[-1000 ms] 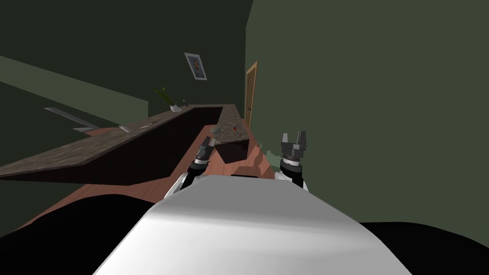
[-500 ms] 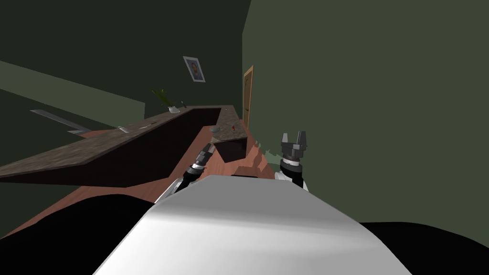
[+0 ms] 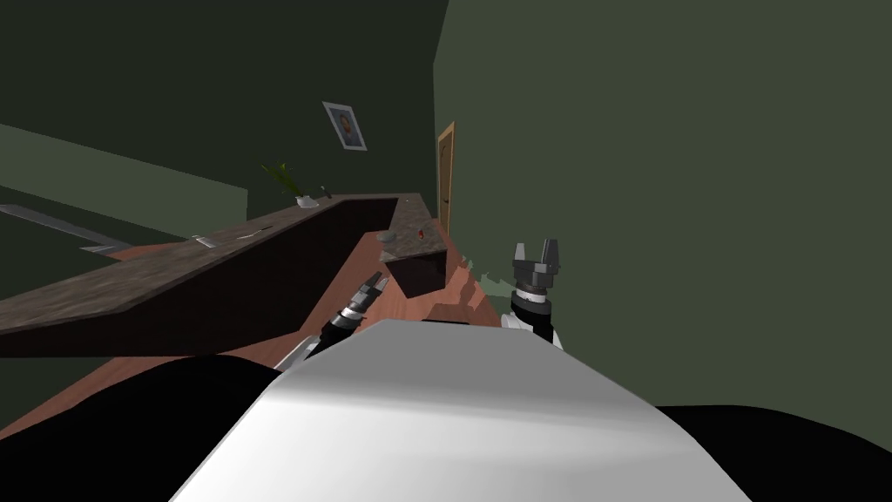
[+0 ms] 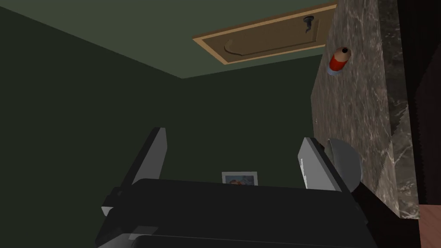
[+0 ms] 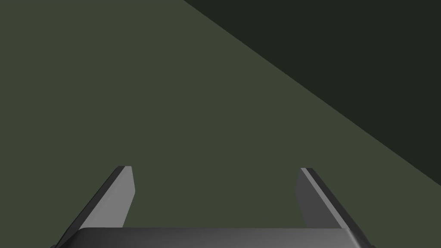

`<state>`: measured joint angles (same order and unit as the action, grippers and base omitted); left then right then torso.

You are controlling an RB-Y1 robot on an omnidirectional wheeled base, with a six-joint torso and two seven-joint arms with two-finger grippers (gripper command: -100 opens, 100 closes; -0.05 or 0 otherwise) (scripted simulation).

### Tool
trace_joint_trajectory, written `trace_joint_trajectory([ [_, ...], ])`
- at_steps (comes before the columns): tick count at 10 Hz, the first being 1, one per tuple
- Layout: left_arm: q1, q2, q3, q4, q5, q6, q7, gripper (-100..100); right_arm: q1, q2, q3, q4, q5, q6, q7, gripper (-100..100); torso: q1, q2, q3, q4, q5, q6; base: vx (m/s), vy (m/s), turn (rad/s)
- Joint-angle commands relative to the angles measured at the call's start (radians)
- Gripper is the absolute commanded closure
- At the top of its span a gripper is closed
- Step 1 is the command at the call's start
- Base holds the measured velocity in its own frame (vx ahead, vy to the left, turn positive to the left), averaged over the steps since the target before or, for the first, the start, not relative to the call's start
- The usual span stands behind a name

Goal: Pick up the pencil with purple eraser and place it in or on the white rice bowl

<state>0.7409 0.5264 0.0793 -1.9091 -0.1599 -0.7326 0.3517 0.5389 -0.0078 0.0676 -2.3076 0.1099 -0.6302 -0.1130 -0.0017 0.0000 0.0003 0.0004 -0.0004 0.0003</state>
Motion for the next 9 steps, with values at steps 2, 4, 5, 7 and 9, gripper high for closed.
trace_joint_trajectory([
  [2, 0.026, 0.059, 0.021, 0.056, -0.009, -0.007, 0.055, -100, 0.0, 0.0, 0.0, 0.0, 0.0, 0.0, 0.0, 0, 0.0, -0.001, 0.0, 0.0, 0.0, 0.0, 0.007, -0.035, -0.129],
  [4, 0.054, 0.109, 0.038, 0.104, -0.019, -0.02, 0.098, -100, 0.0, 0.0, 0.0, 0.0, 0.0, 0.0, 0.0, 0, 0.0, -0.002, -0.001, -0.001, 0.0, 0.0, 0.032, -0.033, -0.138],
  [5, 0.082, 0.146, 0.056, 0.148, -0.028, -0.032, 0.136, -100, 0.0, 0.0, 0.0, 0.0, 0.0, 0.0, 0.0, 0, 0.0, -0.003, -0.001, -0.001, 0.0, 0.0, 0.041, -0.046, -0.199],
  [7, 0.111, 0.201, 0.073, 0.184, -0.038, -0.045, 0.183, -100, 0.0, 0.0, 0.0, 0.0, 0.0, 0.0, 0.0, 0, 0.0, -0.003, -0.002, -0.001, 0.0, 0.0, 0.045, -0.041, -0.144],
  [9, 0.14, 0.253, 0.088, 0.23, -0.047, -0.057, 0.225, -100, 0.0, 0.0, 0.0, 0.0, 0.0, 0.0, 0.0, 0, -0.001, -0.005, -0.003, -0.001, 0.0, 0.0, 0.074, -0.061, -0.178],
])
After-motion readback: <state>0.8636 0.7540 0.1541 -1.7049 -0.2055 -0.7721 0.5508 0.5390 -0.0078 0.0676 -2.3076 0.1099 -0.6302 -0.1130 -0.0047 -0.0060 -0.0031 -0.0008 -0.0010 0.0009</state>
